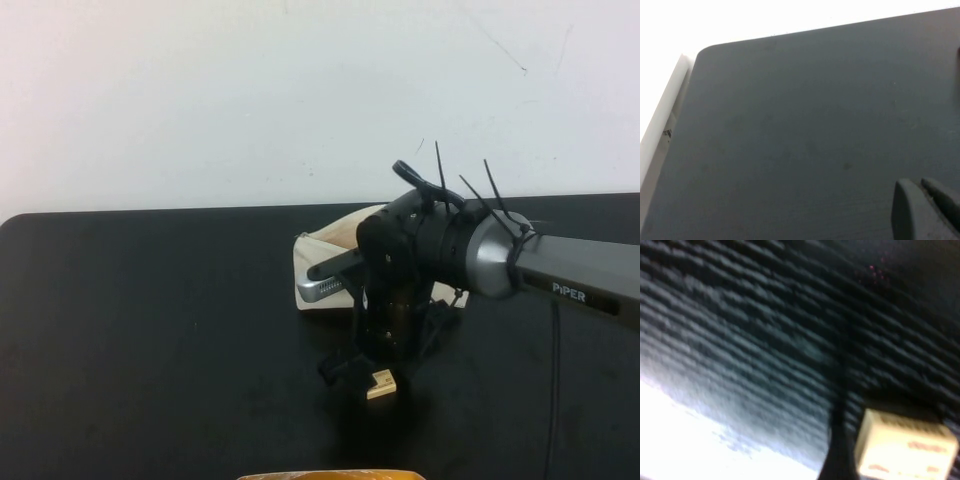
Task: Put eraser into pencil case
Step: Pick up the eraser from the table, then place the eraser on the pencil case
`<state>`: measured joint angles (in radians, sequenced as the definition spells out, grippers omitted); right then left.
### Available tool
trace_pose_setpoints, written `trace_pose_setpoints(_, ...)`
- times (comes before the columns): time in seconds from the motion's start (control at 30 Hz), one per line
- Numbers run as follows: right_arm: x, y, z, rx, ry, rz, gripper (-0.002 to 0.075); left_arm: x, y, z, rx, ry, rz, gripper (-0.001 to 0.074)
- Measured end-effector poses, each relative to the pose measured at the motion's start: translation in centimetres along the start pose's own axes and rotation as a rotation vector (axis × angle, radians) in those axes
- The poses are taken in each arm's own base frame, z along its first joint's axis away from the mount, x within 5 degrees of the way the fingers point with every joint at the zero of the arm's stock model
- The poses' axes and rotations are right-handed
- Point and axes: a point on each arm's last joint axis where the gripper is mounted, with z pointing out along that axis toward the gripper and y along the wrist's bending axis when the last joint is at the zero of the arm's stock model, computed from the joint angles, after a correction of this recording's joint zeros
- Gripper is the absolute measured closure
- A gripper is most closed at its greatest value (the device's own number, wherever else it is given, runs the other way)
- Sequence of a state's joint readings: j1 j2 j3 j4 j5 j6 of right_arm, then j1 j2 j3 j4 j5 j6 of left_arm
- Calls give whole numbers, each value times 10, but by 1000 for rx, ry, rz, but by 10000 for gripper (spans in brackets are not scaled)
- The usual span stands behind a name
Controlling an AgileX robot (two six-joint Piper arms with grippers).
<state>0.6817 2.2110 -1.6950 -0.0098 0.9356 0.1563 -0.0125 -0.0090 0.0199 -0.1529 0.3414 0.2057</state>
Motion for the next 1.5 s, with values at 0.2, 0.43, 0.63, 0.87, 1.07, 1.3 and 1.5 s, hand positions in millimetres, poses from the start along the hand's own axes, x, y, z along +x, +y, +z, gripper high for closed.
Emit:
trace_pose_setpoints(0.2,-2,1,3,-5,-22,1,269,0,0,0,0,0,0,736)
trace_pose_setpoints(0.43,0,1,3,-8,4,0,418,0,0,0,0,0,0,736)
trace_pose_setpoints(0.63,9,4,-18,-41,153,-132,419,0,0,0,0,0,0,736)
trace_pose_setpoints(0.87,-1,1,-103,-12,-44,-231,419,0,0,0,0,0,0,736)
trace_pose_setpoints(1.07,-24,-9,-143,106,-334,-265,419,0,0,0,0,0,0,736)
trace_pose_setpoints(1.3,-47,-35,-132,123,-483,-169,410,0,0,0,0,0,0,736)
trace_pose_setpoints(1.5,-53,-51,-103,125,-426,-101,309,0,0,0,0,0,0,736)
